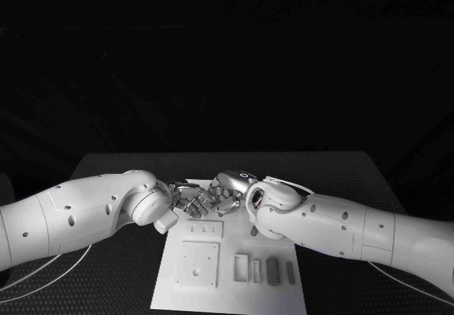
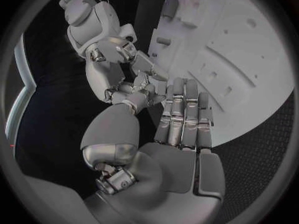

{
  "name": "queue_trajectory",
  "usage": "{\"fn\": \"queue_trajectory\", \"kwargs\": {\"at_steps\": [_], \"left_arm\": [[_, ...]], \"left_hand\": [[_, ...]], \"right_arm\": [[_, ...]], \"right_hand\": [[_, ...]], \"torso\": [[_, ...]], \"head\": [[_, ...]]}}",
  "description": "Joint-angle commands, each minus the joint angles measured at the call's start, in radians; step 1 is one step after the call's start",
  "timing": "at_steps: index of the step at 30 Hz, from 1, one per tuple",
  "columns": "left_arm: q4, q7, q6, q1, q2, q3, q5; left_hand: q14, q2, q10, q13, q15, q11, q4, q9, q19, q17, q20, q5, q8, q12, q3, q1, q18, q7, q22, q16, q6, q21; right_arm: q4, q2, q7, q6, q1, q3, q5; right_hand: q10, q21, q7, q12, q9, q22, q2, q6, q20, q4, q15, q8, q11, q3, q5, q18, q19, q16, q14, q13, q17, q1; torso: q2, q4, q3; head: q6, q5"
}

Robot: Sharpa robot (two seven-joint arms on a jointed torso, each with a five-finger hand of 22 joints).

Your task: Assemble the parts on the task board

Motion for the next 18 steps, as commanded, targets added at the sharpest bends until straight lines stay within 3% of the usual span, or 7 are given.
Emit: {"fn": "queue_trajectory", "kwargs": {"at_steps": [1,18], "left_arm": [[0.004,-0.004,0.031,0.0,0.003,0.001,-0.002],[0.003,-0.011,0.033,0.0,0.003,0.0,-0.01]], "left_hand": [[-0.008,0.002,-0.004,0.0,-0.001,-0.003,0.003,-0.001,-0.007,-0.001,-0.002,-0.001,-0.005,-0.002,0.003,0.011,-0.015,-0.005,0.006,-0.004,-0.001,0.004],[-0.003,0.007,0.002,0.002,-0.004,-0.007,0.009,-0.006,-0.006,0.001,-0.001,0.0,-0.001,0.001,-0.006,0.006,-0.015,-0.01,0.005,0.001,0.012,0.005]], "right_arm": [[0.0,0.0,0.006,0.005,-0.001,0.0,-0.011],[0.005,0.0,0.005,0.005,-0.001,0.0,-0.019]], "right_hand": [[0.01,0.007,0.025,0.006,0.016,0.0,0.007,0.061,0.001,-0.002,-0.001,0.024,0.0,0.002,0.005,0.014,0.005,0.004,0.005,0.0,0.001,-0.004],[0.011,0.007,0.025,0.006,0.016,0.0,0.006,0.062,0.001,-0.003,-0.001,0.024,0.0,0.004,0.005,0.014,0.006,0.004,0.006,0.0,0.001,-0.005]], "torso": [[0.0,0.0001,0.0001],[0.0,-0.0004,-0.0001]], "head": [[0.0,0.0],[-0.002,0.001]]}}
